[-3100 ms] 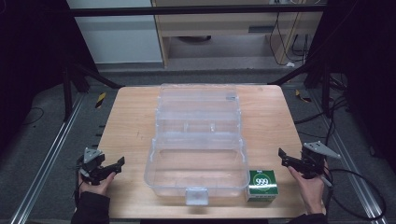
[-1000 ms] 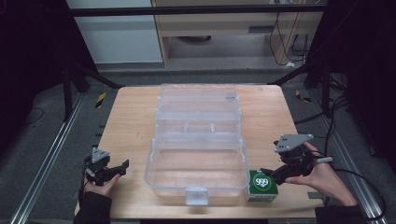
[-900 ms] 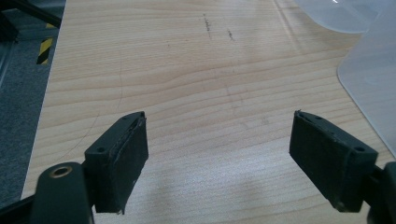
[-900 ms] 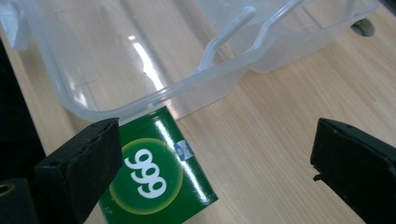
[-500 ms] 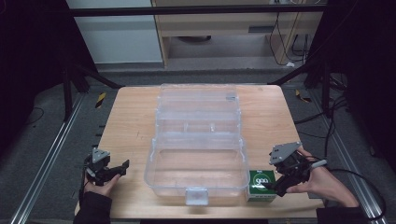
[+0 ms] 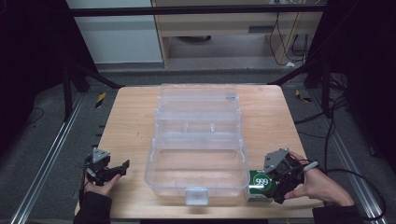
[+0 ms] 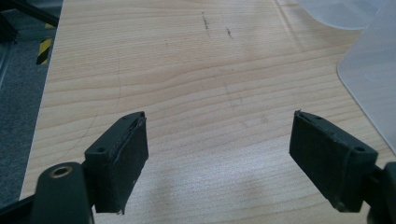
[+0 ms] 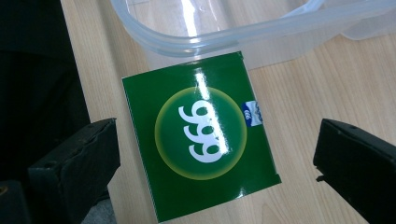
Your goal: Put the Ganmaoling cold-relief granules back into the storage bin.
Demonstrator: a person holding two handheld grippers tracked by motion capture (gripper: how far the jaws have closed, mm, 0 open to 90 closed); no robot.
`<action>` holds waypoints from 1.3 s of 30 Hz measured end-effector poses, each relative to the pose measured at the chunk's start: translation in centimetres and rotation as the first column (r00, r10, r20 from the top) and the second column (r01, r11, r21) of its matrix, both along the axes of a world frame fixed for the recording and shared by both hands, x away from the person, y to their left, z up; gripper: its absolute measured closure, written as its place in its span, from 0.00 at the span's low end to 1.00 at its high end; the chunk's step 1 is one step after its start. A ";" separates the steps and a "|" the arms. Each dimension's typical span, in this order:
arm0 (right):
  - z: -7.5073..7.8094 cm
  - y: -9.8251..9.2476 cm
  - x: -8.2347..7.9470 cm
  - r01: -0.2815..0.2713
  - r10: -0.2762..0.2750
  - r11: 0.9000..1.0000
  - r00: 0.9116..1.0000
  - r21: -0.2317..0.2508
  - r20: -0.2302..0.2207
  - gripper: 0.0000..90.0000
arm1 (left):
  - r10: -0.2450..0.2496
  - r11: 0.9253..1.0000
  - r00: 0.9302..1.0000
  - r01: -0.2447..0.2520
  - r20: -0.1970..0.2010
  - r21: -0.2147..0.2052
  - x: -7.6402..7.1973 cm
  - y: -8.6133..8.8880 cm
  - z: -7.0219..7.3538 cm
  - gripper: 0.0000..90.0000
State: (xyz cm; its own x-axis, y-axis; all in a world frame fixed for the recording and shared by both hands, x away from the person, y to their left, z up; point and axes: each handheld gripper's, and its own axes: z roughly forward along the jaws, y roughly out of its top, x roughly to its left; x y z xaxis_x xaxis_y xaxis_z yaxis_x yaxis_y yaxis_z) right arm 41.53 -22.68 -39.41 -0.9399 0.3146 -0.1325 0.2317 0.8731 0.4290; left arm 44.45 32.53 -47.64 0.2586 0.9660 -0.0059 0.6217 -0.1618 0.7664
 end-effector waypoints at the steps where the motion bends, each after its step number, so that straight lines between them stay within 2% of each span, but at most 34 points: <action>1: -0.1 0.0 0.0 -0.002 0.002 1.000 1.000 -0.001 -0.003 0.01 | 0.000 1.000 1.000 0.000 0.000 0.001 0.0 0.0 0.0 0.21; 7: -0.9 0.5 0.0 -0.036 0.035 0.999 0.999 -0.031 -0.022 0.01 | 0.000 1.000 1.000 0.000 0.000 0.001 0.0 0.0 0.0 0.21; 21: -2.3 1.8 0.6 -0.070 0.065 0.992 0.997 -0.103 -0.050 0.01 | 0.000 1.000 1.000 0.000 0.002 0.005 0.0 0.0 0.0 0.21; 26: -3.1 1.7 0.8 -0.061 0.052 0.992 0.996 -0.115 -0.078 0.01 | 0.000 1.000 1.000 0.000 0.003 0.005 0.1 0.0 0.0 0.21; 39: -4.8 1.8 1.7 -0.085 0.068 0.987 0.990 -0.134 -0.127 0.06 | -0.001 1.000 1.000 0.001 0.002 0.009 0.1 0.0 0.0 0.21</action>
